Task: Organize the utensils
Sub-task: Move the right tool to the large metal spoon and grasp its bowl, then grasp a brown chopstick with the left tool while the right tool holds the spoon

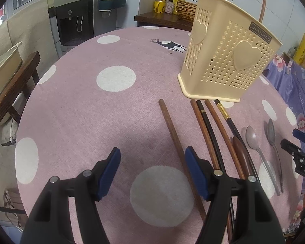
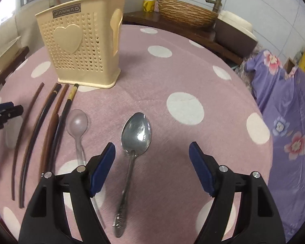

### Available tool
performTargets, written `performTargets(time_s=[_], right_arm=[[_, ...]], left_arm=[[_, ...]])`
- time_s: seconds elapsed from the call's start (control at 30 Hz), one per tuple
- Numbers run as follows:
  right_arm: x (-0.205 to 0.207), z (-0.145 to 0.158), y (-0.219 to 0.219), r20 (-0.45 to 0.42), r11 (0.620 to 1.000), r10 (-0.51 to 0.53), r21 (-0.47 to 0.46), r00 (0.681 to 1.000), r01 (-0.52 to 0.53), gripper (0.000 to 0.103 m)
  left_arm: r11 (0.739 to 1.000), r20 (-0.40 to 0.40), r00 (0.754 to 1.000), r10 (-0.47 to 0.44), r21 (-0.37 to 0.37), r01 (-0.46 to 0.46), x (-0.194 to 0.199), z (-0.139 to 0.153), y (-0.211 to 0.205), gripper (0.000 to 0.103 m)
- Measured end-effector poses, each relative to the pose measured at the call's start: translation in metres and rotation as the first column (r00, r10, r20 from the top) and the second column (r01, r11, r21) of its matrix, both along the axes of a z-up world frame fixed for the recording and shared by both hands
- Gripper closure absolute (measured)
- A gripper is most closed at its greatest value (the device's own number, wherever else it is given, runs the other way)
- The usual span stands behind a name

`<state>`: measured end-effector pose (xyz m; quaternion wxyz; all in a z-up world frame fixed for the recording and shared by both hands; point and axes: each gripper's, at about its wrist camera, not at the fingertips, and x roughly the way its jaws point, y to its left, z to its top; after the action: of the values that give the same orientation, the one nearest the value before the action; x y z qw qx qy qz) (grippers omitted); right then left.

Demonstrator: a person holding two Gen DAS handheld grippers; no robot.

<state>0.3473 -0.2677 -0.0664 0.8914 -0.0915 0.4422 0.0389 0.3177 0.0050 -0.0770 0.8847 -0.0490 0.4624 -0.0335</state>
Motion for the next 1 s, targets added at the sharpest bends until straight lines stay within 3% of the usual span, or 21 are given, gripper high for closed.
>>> performTargets(time_s=[0.17,0.4,0.6,0.73,0.8,0.9,1.0], right_arm=[[0.009,-0.024,0.02,-0.04,0.998,-0.053,-0.044,0.998,0.051,0.031],[0.034,-0.03,0.009,-0.067,0.975,-0.185,0.111,0.98,0.191,0.04],[0.04,-0.029,0.012,-0.061,0.972,-0.191,0.124,0.98,0.197,0.056],[0.032,-0.028,0.014,-0.052,0.977,-0.175,0.112,0.983,0.18,0.061],[0.031,-0.028,0.012,-0.051,0.977,-0.174,0.117,0.983,0.179,0.061],[0.029,-0.028,0.012,-0.051,0.976,-0.174,0.121,0.983,0.179,0.061],[0.03,-0.028,0.01,-0.048,0.976,-0.172,0.129,0.984,0.177,0.061]], left_arm=[[1.0,-0.005,1.0,0.019,0.005,-0.019,-0.001,0.0,0.004,0.037],[0.998,0.006,0.999,0.054,0.011,-0.054,0.002,0.002,0.008,0.037],[0.999,0.001,0.999,0.039,0.016,-0.039,0.015,0.002,-0.006,0.038],[0.999,-0.01,1.0,0.024,0.035,-0.023,0.026,0.0,-0.021,0.051],[0.999,-0.028,0.999,0.019,0.05,-0.017,0.032,-0.004,-0.028,0.064],[0.994,-0.014,0.999,0.049,0.1,-0.048,0.035,-0.006,-0.035,0.07],[0.992,-0.009,0.996,0.087,0.098,-0.086,0.037,-0.006,-0.033,0.071]])
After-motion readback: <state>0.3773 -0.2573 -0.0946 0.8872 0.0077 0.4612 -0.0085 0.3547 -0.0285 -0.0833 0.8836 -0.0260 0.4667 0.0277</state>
